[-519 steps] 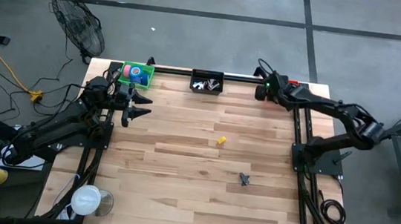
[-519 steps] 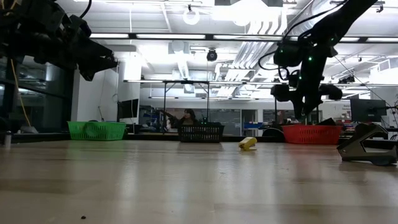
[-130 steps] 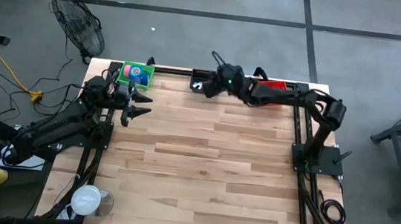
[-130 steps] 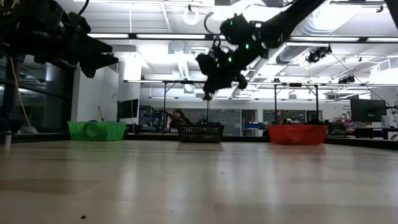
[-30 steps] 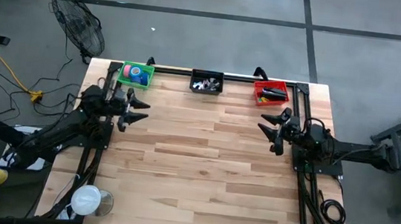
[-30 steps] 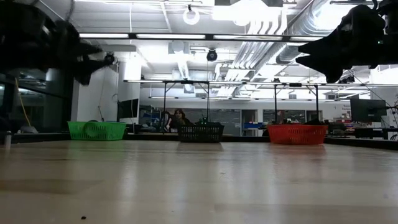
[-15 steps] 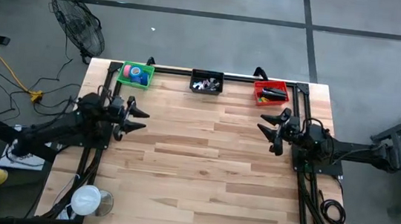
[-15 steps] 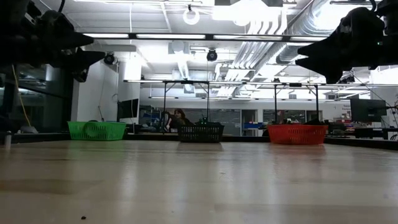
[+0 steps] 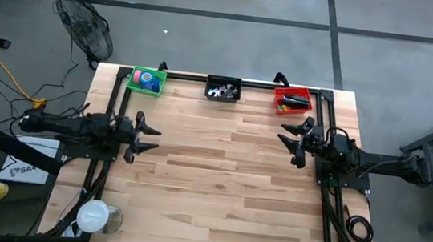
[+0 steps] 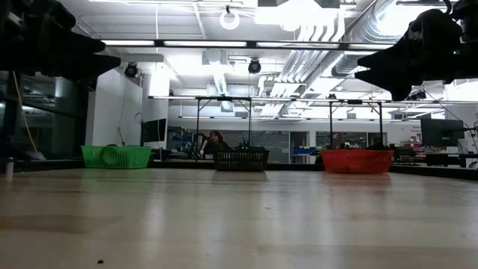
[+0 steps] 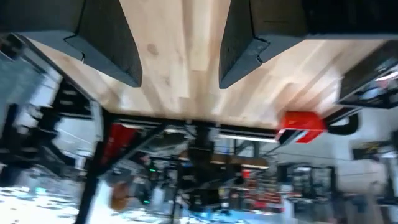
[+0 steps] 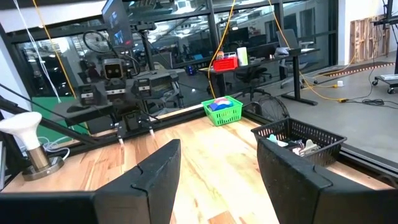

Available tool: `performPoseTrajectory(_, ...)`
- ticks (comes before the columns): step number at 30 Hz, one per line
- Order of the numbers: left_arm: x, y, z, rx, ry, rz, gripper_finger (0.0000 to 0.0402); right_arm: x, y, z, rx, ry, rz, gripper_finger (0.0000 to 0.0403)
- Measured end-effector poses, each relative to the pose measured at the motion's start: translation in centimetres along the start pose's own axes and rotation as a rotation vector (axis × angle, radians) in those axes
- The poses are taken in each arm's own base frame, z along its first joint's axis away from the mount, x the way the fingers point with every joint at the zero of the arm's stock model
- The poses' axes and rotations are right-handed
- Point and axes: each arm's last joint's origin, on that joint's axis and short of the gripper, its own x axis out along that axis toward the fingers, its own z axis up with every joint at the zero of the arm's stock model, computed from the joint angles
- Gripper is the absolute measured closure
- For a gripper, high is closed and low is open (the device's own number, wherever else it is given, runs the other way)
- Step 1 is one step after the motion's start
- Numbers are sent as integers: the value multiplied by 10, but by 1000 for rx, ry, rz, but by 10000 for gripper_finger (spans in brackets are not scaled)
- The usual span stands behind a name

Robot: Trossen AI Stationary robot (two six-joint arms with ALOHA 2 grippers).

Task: Pick and place Stapler, Stapler remover, tape
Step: Return to Home Position

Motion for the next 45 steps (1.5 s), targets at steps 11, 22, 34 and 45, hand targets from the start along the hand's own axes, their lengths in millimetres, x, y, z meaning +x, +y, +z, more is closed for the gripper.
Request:
performPoseTrajectory(11, 0, -5, -2, 18, 27, -109, 191, 0, 0, 0, 0, 0, 0, 199)
performPoseTrajectory(22, 0, -5, -3, 15, 32, -113, 191, 0, 0, 0, 0, 0, 0, 199)
performPoseTrajectory(34, 0, -5, -3, 15, 32, -114, 191, 0, 0, 0, 0, 0, 0, 199)
performPoseTrajectory(45, 0, -5, -3, 14, 32, -114, 191, 0, 0, 0, 0, 0, 0, 199)
